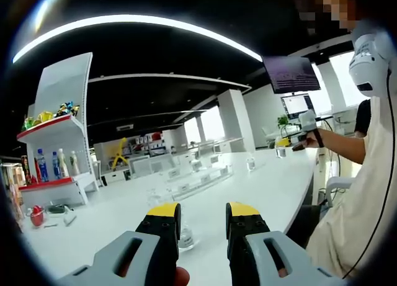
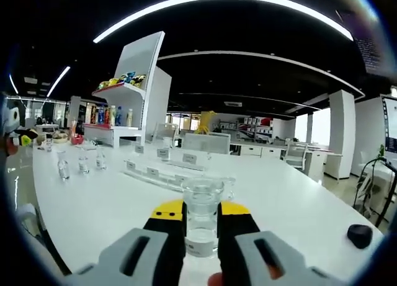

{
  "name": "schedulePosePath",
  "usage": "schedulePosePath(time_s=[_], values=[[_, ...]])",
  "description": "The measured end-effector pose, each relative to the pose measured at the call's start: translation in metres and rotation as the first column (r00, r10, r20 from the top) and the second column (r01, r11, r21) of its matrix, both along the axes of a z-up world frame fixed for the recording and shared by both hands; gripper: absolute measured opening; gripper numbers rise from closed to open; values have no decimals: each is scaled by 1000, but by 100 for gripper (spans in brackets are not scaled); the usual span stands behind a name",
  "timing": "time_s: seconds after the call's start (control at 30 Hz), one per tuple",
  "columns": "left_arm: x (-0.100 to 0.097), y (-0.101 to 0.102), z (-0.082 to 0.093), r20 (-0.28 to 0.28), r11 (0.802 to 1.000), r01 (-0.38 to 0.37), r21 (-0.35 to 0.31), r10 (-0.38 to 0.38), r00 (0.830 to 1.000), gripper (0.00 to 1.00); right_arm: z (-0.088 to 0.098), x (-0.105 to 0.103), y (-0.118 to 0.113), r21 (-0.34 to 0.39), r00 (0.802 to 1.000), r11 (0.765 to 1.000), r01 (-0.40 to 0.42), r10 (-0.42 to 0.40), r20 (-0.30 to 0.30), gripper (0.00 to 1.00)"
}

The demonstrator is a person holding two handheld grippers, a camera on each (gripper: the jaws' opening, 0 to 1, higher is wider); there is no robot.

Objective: Identify the label on the chemical reagent bottle, grasp the chemical reagent bottle, and place it in the designated position on the reagent rack

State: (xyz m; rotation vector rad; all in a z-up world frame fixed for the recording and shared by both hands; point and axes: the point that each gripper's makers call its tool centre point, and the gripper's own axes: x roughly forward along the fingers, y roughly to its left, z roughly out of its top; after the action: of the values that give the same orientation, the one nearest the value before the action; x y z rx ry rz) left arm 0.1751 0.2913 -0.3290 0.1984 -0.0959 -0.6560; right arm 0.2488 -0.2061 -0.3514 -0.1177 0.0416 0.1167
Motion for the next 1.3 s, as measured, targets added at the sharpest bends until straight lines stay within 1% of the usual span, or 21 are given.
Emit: schedulePosePath(time_s=[0.27,0.53,0.9,1.3], values=[[-1,-3,1,-1,1000,6,5,-6,1000,29,11,-5,0,7,1000,1000,-18,18,14,18],[-3,-2,2,4,1000,5,4,-5,1000,29,31,-1,13,0,998,999,-54,54,41,18],[-4,-1,2,6,1000,3,4,-3,1000,29,60,11,34,-12,992,995,-102,103,72,18],[-3,3,2,8,1000,-4,0,4,1000,29,85,30,58,-36,985,989,-143,146,88,18]])
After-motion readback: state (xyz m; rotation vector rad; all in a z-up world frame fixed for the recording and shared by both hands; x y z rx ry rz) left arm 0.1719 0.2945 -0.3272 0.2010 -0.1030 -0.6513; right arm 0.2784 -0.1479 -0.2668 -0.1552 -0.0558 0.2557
